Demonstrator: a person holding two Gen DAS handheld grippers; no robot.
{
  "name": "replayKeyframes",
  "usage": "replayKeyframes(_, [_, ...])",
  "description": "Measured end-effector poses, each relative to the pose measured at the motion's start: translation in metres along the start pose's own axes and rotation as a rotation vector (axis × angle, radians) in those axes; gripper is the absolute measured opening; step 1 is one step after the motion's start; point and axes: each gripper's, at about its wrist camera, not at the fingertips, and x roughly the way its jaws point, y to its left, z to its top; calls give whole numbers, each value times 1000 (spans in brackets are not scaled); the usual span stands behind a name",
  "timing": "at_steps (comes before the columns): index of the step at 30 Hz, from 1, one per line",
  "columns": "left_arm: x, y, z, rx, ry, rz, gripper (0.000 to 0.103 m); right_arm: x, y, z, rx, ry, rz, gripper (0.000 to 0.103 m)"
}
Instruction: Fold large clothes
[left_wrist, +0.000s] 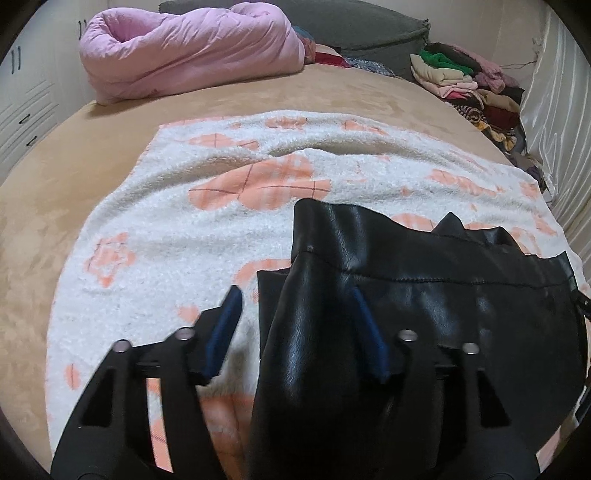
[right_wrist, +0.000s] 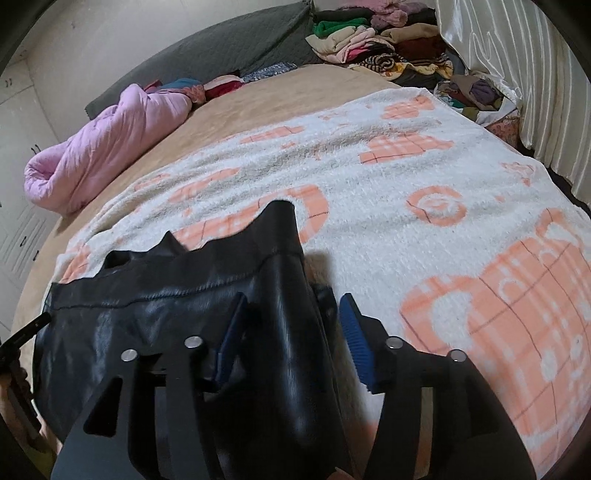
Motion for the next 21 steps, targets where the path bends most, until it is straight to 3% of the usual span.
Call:
replayKeyframes(3, [-9, 2, -3, -3, -4, -12, 80, -15, -4, -12, 20, -8, 51, 77])
replayKeyframes(7, [-22, 8, -10, -22, -4, -50, 92, -34, -7, -30, 42, -1, 105, 87])
replayKeyframes(15, [-26, 32, -48, -164, 84, -205, 93, -57, -15, -68, 87, 58, 185, 91])
replayKeyframes(21, [-22, 33, -74, -224, 123, -246, 93, -56, -20, -86, 137, 103, 237, 91])
